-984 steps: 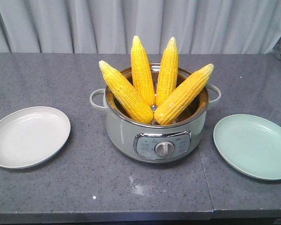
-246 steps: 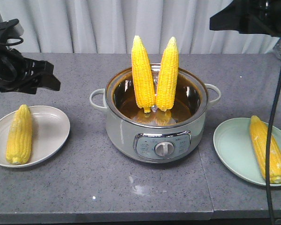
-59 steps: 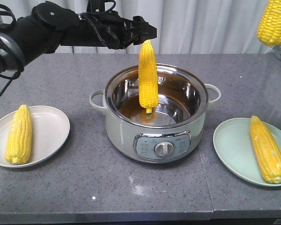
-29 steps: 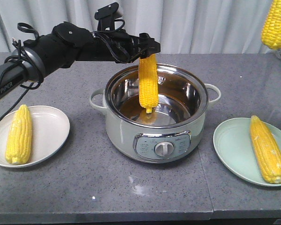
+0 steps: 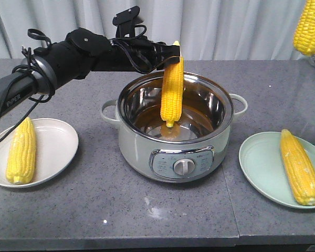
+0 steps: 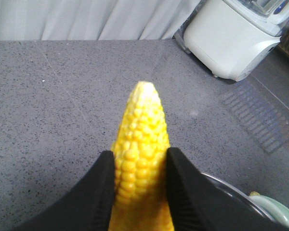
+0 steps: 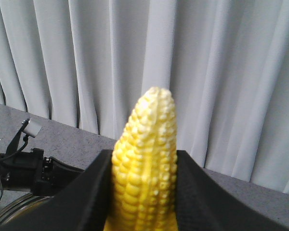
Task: Distribute corn equally
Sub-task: 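Reach the left gripper into the pot and grasp the last cob, then lift both held cobs up out of the pot, then turn the base away from the pot toward the other counter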
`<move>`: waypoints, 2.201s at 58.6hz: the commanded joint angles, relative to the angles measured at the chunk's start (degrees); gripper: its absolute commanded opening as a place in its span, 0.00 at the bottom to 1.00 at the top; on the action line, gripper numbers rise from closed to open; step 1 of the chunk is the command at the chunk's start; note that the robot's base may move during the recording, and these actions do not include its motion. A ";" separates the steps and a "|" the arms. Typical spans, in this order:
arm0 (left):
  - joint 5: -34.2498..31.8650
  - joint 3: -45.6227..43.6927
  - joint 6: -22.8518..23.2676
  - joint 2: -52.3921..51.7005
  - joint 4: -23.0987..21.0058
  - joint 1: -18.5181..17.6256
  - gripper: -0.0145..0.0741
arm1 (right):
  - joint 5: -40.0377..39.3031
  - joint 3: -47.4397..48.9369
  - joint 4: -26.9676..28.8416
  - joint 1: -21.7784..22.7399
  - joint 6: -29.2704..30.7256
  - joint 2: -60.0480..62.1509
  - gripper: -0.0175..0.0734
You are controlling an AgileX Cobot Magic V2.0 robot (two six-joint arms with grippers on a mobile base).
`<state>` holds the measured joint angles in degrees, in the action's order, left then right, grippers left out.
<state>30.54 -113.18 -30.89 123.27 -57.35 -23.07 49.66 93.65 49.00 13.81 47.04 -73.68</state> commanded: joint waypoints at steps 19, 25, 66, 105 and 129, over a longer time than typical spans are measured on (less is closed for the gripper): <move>2.94 -1.96 0.33 -17.07 -1.95 1.70 0.15 | -2.15 1.79 2.38 0.44 -2.29 1.33 0.19; 7.71 -1.91 0.39 -22.22 -1.93 3.13 0.15 | -0.21 1.79 2.40 0.44 -4.50 1.33 0.19; 28.17 -1.91 3.96 -35.39 8.06 5.19 0.15 | 20.56 1.79 10.26 0.44 -3.91 1.33 0.19; 28.16 -1.91 3.96 -35.39 7.99 5.19 0.15 | 21.02 1.79 10.37 0.44 -3.85 1.33 0.19; 28.16 -1.91 3.96 -35.39 7.99 5.19 0.15 | 21.02 1.79 10.37 0.44 -3.85 1.33 0.19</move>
<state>61.40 -113.53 -27.18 89.97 -46.58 -17.89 72.29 93.65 55.93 13.81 42.67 -73.68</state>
